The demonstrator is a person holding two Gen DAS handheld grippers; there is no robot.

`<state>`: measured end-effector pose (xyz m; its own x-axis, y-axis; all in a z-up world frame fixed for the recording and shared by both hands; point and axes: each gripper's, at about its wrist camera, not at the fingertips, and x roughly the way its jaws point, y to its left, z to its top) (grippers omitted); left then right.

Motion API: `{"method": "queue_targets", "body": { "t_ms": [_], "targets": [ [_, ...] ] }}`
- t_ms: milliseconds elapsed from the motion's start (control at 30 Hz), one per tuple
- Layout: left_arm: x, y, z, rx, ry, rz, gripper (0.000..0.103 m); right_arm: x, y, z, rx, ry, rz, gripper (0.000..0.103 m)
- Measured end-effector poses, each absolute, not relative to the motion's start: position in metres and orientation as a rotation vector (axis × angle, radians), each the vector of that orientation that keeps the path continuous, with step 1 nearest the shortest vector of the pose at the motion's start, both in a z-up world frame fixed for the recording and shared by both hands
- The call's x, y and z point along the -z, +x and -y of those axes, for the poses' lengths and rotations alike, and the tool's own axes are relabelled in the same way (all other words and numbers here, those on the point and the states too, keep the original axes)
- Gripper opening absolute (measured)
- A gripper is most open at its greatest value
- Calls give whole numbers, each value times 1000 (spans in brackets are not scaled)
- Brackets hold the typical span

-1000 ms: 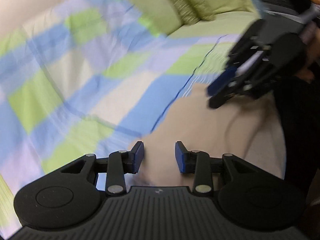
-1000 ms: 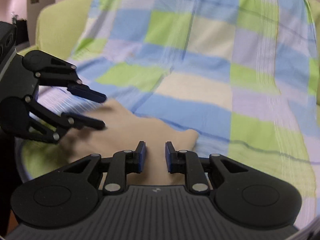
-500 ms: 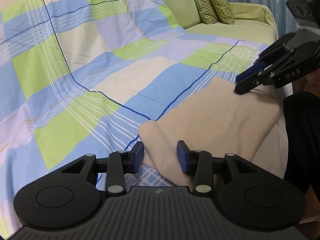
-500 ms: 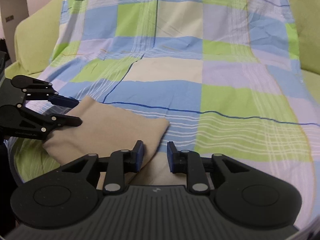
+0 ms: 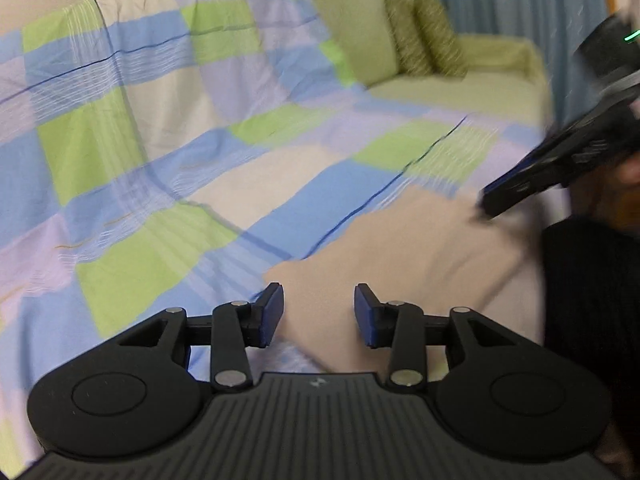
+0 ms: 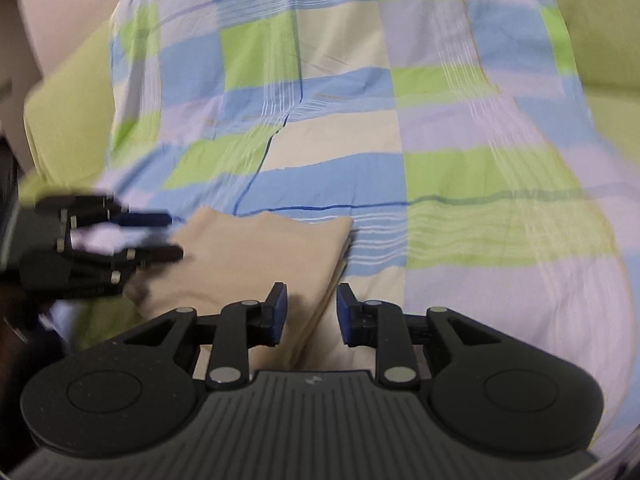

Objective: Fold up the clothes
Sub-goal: 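Grasp the folded beige cloth edge with the right gripper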

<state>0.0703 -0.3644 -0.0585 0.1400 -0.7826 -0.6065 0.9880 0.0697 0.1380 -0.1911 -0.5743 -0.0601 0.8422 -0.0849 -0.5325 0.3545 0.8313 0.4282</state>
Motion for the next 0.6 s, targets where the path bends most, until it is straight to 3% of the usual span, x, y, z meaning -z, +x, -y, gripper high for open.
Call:
{"method": "queue_targets", "body": {
  "t_ms": [33,67,600],
  "targets": [
    [62,69,365,1394,610,-429,46,64,-193,583,220,611,-518,43],
    [68,70,366,1390,621,-438,46,68,-192,588,199,643,-524,45],
    [90,99,358,1413,476,-544,53,105,-152,631,-8,902,-512,43]
  ]
}}
